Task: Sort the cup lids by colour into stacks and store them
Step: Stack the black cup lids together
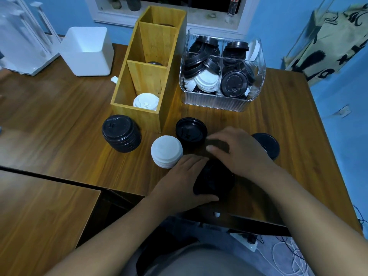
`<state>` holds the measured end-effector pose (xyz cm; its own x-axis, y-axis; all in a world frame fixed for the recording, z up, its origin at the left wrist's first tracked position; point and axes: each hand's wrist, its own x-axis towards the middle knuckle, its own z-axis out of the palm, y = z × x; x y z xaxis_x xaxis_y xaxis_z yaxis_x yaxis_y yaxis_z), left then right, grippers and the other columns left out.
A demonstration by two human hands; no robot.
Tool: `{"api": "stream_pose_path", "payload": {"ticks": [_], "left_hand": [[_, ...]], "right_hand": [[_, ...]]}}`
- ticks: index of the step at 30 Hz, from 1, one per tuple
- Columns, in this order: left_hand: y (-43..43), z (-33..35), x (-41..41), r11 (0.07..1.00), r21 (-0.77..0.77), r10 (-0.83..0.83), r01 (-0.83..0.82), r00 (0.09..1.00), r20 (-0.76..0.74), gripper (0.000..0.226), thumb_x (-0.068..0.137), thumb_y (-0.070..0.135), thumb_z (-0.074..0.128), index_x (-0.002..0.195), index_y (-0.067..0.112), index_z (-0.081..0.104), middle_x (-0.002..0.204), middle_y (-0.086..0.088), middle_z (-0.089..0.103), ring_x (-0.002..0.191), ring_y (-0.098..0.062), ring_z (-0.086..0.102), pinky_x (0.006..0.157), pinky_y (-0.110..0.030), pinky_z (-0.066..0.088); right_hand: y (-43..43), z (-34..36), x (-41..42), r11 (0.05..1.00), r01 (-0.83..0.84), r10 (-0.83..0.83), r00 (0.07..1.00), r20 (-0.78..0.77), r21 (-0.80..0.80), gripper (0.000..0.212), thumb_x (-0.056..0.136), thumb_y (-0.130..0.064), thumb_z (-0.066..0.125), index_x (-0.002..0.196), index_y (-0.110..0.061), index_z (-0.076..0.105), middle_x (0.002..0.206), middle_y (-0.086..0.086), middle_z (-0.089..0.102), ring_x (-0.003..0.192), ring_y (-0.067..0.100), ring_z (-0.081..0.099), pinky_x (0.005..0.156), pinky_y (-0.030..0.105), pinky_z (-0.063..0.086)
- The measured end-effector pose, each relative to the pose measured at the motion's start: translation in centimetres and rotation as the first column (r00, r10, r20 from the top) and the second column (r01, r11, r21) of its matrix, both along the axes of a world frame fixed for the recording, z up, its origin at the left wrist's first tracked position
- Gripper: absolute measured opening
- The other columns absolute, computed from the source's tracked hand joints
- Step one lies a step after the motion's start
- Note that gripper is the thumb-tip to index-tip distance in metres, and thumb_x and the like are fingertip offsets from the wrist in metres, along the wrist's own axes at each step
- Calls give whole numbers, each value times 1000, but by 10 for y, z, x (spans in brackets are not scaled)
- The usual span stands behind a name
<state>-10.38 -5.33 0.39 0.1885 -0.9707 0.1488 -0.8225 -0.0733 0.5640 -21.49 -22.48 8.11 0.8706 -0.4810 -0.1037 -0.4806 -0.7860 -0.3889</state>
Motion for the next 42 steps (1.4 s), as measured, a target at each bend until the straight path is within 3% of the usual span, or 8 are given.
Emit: {"api": "stream_pose_path", "payload": {"ticks": [3,8,17,21,29,33,35,42], "left_hand": [[0,0,0,1000,14,8,-8,1000,22,97,80,74,68,150,11,44,148,-1,49,142,-14,36,120,-19,16],[0,2,1,999,36,0,-1,1000,11,99,80,74,68,152,13,41,150,0,47,143,-13,33,120,-24,20],[0,-4,3,1000,18,3,-3,1000,-2,99,79,75,68,152,14,41,149,0,47,141,-14,37,121,-30,29],[-1,-6,2,1000,1,9,-9,1000,0,98,78,75,68,151,13,44,147,1,49,141,-13,37,120,-20,22],[0,-4,2,1000,13,-4,4,1000,4,98,80,76,66,152,14,41,149,2,46,142,-12,34,121,-25,24],[-1,-1,3,999,35,2,-2,1000,7,99,80,76,66,153,15,40,150,3,45,143,-10,32,120,-19,17],[-1,-1,3,999,33,0,-1,1000,3,98,80,76,67,153,15,40,149,3,46,142,-10,34,119,-17,17],[0,2,4,999,42,0,1,1000,-12,99,79,76,67,153,16,41,147,3,46,140,-10,35,119,-20,22]], "right_hand": [[-12,-12,33,997,-73,75,993,88,-26,34,95,-40,64,129,-33,62,126,-11,57,119,13,49,93,32,44],[-15,-25,57,990,-130,133,990,55,-55,12,94,-41,65,101,-32,69,106,-16,60,104,10,47,80,33,47],[-62,7,20,908,95,-252,903,349,408,12,101,-21,60,94,-20,70,92,-6,71,86,7,66,80,27,52],[-83,7,23,776,184,-386,896,222,604,20,104,-20,56,101,-17,75,98,-3,76,94,14,70,77,28,53],[-96,-2,44,916,197,-246,964,102,349,28,104,-37,51,124,-25,68,123,-10,64,119,11,57,95,26,43],[-80,-11,34,996,87,-86,996,-35,18,66,81,-72,63,134,-33,57,127,-6,60,120,18,53,102,38,46],[-71,-18,36,997,57,-62,993,-105,-52,78,76,-73,68,141,-32,52,135,-3,56,128,22,48,107,39,43],[-58,4,17,989,26,-45,990,131,146,77,70,-55,82,139,-37,53,135,-16,52,130,10,46,112,34,38]]}}
